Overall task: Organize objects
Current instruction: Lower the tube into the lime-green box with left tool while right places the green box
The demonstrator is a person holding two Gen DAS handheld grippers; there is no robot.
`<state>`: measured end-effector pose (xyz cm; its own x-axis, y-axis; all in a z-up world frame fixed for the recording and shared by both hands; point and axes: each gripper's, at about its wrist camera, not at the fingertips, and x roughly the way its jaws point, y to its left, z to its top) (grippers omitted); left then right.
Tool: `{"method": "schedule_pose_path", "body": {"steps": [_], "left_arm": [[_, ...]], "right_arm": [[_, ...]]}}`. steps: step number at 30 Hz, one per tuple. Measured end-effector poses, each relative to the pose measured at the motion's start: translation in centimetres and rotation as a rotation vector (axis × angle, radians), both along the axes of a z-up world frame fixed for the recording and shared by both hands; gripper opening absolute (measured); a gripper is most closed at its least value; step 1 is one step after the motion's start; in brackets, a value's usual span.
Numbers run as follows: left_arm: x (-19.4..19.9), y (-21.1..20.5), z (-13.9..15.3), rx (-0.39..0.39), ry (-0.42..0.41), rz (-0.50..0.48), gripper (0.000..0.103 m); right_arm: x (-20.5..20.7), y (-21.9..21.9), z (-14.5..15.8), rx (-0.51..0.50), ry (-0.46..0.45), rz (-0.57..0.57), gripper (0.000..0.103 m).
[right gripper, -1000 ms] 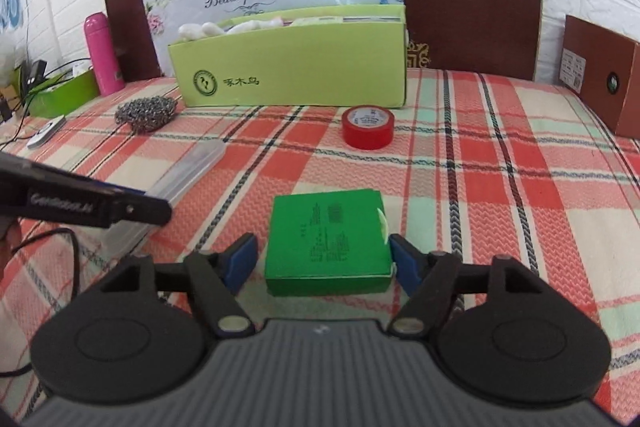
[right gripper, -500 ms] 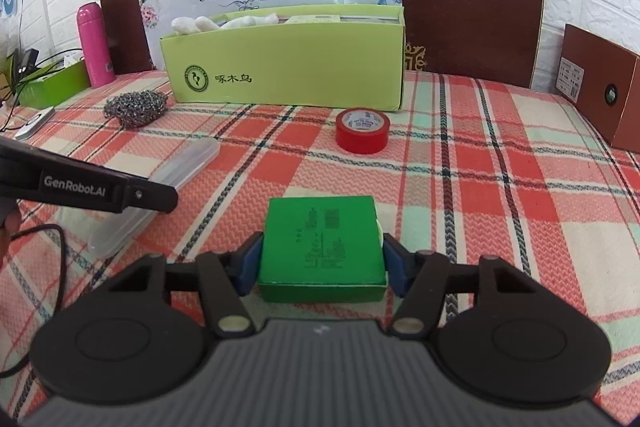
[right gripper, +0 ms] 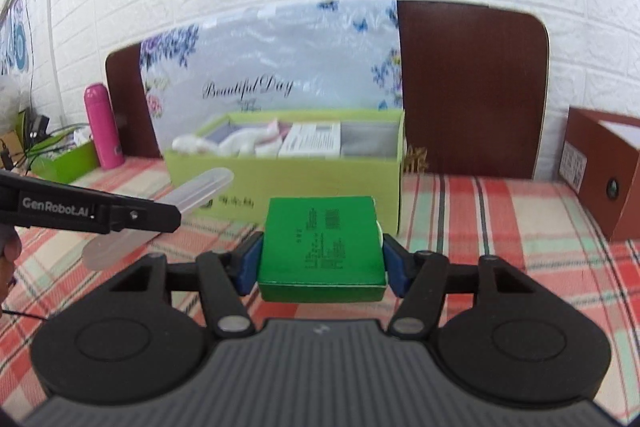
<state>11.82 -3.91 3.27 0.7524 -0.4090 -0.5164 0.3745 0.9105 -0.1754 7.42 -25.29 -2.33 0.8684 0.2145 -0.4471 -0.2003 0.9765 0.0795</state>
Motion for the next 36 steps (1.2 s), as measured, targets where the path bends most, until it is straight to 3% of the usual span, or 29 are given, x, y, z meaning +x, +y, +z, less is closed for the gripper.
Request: {"method": "schedule_pose_path", "body": {"steps": [10,16,22,24,25,26,28,30,33,36], "left_arm": [[7.0,1.0,4.5,-0.016,-0.108,0.079,0.029],[12.3,1.1,3.9,0.011,-0.096,0.097,0.029],[15.3,1.0,2.1,0.025,-0.073,0.103,0.029],[15.5,1.1,1.2,0.041,-0.087,0.112,0.045],[15.4,1.3,0.8,0.046,-0.079,0.125,0.063],[15.1,1.6,0.5,0.041,-0.075,0.143,0.067],[14.0,2.2,0.2,0.025,-0.072,0.149,0.067],[12.8,2.8,0.1,0.009,-0.056,0.158,0.068],[11.4,3.2,0.4,0.008,-0.009,0.189,0.069],[9.8,2.9,1.2,0.025,0.018,0.215,0.069]], "right_arm": [[8.0,-0.2,3.4,-0.034,-0.102,-0.026,0.060],[14.2,0.2,3.2,-0.080,-0.115,-0.045,0.060],[19.1,0.3,1.1,-0.088,-0.068,-0.067,0.062],[20.0,0.7,0.0,-0.124,-0.057,-0.060,0.072],[20.0,0.8,-0.4,-0.142,-0.055,-0.072,0.085],[19.6,0.9,-0.8,-0.150,-0.066,-0.083,0.088],[18.2,0.8,-1.2,-0.147,-0.095,-0.084,0.092],[16.3,0.7,-1.4,-0.133,-0.137,-0.099,0.103],[13.6,0.6,-1.6,-0.118,-0.168,-0.129,0.103],[12.0,0.5,-1.2,-0.094,-0.142,-0.119,0.103]]}}
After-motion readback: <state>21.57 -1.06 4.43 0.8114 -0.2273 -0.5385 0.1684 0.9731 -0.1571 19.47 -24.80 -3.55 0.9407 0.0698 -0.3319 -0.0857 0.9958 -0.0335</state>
